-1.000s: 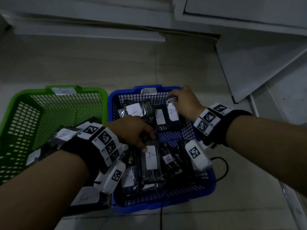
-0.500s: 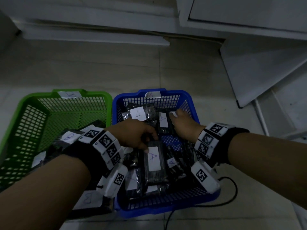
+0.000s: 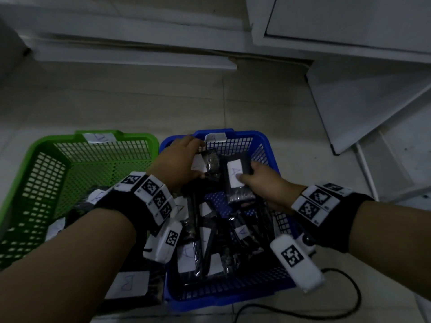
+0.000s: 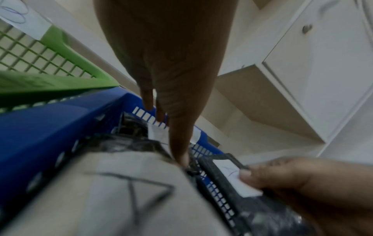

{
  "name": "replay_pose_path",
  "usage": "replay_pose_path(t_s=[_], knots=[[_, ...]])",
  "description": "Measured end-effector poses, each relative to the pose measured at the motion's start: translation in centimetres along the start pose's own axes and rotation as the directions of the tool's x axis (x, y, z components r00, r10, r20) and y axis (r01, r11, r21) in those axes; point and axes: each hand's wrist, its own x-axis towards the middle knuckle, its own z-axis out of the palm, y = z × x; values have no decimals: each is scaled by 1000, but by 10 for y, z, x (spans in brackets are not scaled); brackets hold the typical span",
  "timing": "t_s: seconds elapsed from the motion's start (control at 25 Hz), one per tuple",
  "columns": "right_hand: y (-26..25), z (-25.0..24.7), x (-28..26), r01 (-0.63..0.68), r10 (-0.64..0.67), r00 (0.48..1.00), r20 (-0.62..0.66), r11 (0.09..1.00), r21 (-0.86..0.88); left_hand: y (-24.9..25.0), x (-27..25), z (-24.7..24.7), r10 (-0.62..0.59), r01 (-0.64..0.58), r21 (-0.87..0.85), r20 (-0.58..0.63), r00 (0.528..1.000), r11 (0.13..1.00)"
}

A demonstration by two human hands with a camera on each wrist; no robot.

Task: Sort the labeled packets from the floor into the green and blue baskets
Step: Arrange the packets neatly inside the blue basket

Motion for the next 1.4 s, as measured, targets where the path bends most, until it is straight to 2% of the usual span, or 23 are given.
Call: replay_pose_path(t_s=[0.08, 0.2, 0.24, 0.28, 0.36, 0.4, 0.44, 0.56, 0.6, 0.68, 0.76, 0.88, 0.96, 1.04, 1.08, 1.12, 1.16, 1.24, 1.28, 1.32, 1.4], knots=[[-7, -10, 8, -47, 47, 998, -52, 999, 5, -4, 4, -1, -14, -1, 119, 124, 992, 993], [-10, -15, 20, -85, 85, 996, -1, 996, 22, -9, 11, 1, -11, -24, 227, 150, 989, 974], [-10, -14, 22, -67, 68, 998, 9, 995, -68, -9, 12, 1, -7, -31, 259, 145, 989, 965], [-8, -12, 25, -33, 34, 999, 3, 971, -236, -8, 14, 1, -8, -31, 290, 134, 991, 956], [-2, -8, 28, -12, 12, 1000, -4, 822, -570, -7, 16, 1, -5, -28, 331, 96, 995, 943], [1, -6, 27, -2, 0, 1000, -3, 775, -633, -6, 17, 1, -3, -27, 346, 85, 996, 938], [4, -4, 27, 31, -43, 999, -3, 766, -642, -5, 17, 1, 3, -33, 362, 83, 997, 931], [9, -4, 28, 127, -178, 980, -92, 907, -401, -5, 19, 3, 20, -63, 404, 109, 994, 913], [10, -6, 29, 134, -184, 979, -93, 912, -387, -4, 19, 2, 10, -61, 421, 121, 993, 905], [13, -9, 33, 141, -175, 985, -13, 834, -533, -2, 22, 3, -20, -45, 472, 131, 991, 880], [16, -9, 33, 180, -161, 982, 94, 677, -713, 1, 23, 3, -30, -29, 525, 105, 994, 851], [17, -11, 37, 222, -98, 975, 201, 538, -813, 3, 23, 0, -49, 2, 528, 75, 996, 849], [13, -13, 33, 217, -79, 975, 208, 546, -809, 5, 18, -2, -60, 8, 506, 87, 994, 862], [9, -9, 20, 250, -222, 965, 141, 601, -759, 6, 10, -4, -26, 0, 476, 47, 999, 879], [8, -6, 10, 291, -326, 940, 97, 625, -725, 7, 6, -6, 12, -25, 434, 34, 999, 901], [9, -2, -1, 325, -369, 924, 96, 631, -705, 7, 0, -8, 47, -61, 371, 47, 998, 926], [10, 2, -12, 338, -335, 929, 155, 604, -722, 8, -6, -10, 66, -93, 317, 93, 993, 944], [16, 12, -30, 310, -91, 949, 302, 446, -840, 8, -16, -13, 22, -107, 315, 262, 965, 943], [19, 16, -33, 293, 17, 947, 320, 357, -887, 8, -21, -15, -18, -107, 343, 343, 939, 933], [20, 18, -33, 282, 53, 948, 314, 321, -904, 8, -25, -17, -48, -110, 359, 403, 914, 927], [18, 18, -29, 277, 22, 950, 310, 396, -876, 7, -31, -21, -45, -143, 354, 473, 880, 924]])
